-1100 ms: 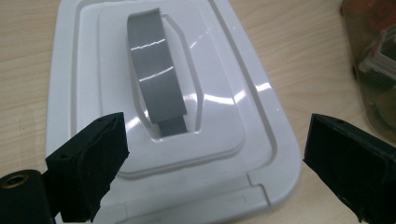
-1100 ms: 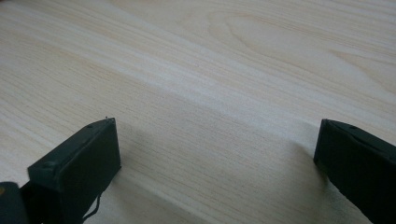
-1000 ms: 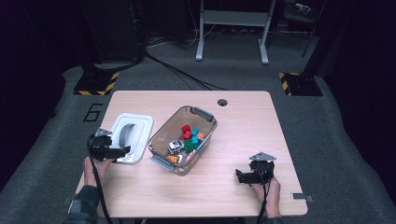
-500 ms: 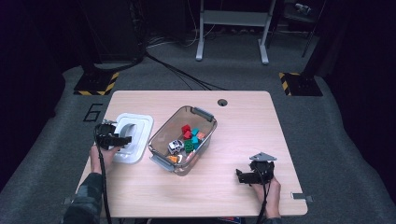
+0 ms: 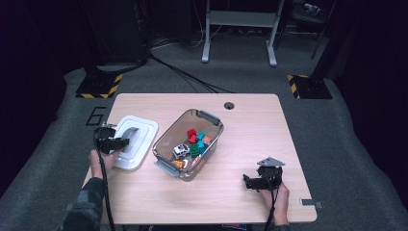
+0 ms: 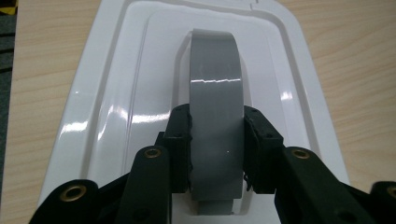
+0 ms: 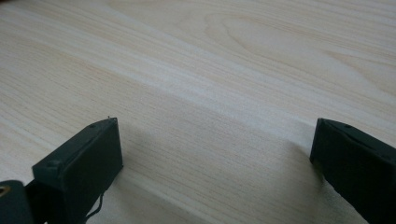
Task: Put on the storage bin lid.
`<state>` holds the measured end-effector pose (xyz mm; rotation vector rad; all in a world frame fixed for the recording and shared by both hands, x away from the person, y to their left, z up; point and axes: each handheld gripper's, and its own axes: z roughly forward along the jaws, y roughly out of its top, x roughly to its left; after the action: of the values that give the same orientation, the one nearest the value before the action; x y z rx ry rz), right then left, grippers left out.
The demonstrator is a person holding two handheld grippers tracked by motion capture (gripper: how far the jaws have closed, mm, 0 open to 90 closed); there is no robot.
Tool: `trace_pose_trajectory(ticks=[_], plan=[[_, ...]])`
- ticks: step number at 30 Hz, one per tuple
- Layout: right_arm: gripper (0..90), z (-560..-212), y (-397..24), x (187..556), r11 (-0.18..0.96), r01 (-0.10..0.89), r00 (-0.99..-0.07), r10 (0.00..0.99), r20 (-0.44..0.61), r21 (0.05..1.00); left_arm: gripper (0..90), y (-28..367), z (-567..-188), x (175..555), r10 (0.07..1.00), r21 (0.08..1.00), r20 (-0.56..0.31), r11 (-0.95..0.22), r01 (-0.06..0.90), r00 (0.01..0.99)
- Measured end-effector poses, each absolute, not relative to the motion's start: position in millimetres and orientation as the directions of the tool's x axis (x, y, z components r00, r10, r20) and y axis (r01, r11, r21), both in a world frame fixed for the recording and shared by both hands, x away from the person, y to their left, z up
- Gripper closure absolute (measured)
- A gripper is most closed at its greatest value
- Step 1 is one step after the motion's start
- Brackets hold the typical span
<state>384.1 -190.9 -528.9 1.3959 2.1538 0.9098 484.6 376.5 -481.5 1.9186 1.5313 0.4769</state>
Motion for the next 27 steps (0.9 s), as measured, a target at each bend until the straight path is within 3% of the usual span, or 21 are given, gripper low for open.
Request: trace_pose_trajectory(ticks=[27], plan=[[0.8, -529.4, -189.2, 385.5, 0.285, 0.634, -0.414, 0.910, 0.004, 0.719, 66.7, 383.7, -404.8, 480.9, 0.949, 0.729, -0.091, -0.142, 0.669, 0.300]])
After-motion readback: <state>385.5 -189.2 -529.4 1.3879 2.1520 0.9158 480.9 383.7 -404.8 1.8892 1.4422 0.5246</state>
